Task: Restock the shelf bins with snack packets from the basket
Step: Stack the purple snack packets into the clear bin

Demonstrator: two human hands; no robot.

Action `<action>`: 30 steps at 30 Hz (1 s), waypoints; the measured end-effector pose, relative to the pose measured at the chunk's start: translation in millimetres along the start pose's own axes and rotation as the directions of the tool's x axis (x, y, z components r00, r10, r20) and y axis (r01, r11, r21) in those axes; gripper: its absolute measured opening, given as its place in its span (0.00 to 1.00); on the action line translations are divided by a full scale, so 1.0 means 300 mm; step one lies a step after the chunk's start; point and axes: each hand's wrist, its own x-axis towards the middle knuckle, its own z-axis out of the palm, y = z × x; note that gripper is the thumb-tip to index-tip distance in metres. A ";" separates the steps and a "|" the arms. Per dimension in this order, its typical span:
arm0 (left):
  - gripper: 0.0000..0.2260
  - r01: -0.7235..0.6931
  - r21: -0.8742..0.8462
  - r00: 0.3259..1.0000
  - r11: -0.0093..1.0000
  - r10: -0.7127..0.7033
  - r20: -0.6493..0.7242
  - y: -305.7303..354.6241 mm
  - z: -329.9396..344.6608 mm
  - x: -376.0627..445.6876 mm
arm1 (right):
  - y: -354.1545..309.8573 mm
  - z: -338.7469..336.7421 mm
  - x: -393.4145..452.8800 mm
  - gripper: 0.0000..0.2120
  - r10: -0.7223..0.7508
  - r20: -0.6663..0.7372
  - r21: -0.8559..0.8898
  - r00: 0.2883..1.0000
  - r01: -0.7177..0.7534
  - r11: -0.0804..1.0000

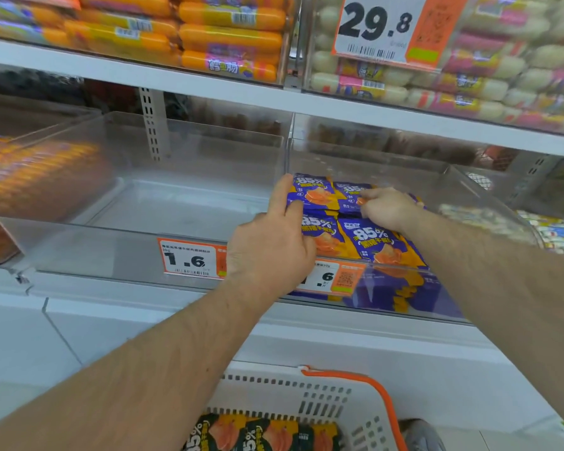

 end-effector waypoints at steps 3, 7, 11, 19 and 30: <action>0.18 -0.009 -0.001 1.000 1.000 0.009 0.006 -0.001 -0.001 0.000 | -0.008 0.002 -0.003 0.24 -0.008 0.021 -0.066 1.000 0.010 0.998; 0.18 -0.001 -0.008 1.000 1.000 0.001 0.029 -0.001 -0.008 0.005 | -0.020 -0.008 -0.010 0.26 0.022 0.040 -0.067 0.999 -0.019 0.998; 0.20 -0.004 -0.027 0.997 1.000 0.006 0.081 0.001 -0.022 0.003 | -0.018 -0.025 -0.057 0.25 0.046 -0.014 -0.032 0.999 -0.046 0.998; 0.19 -0.256 -0.066 0.961 0.964 0.247 -0.123 -0.040 -0.134 -0.054 | -0.141 0.000 -0.292 0.18 -0.192 -0.420 -0.027 0.887 0.200 0.980; 0.18 -0.186 0.056 0.770 0.981 0.110 0.629 -0.354 -0.149 -0.427 | -0.287 0.634 -0.666 0.12 -0.498 -0.484 0.245 0.720 0.658 0.712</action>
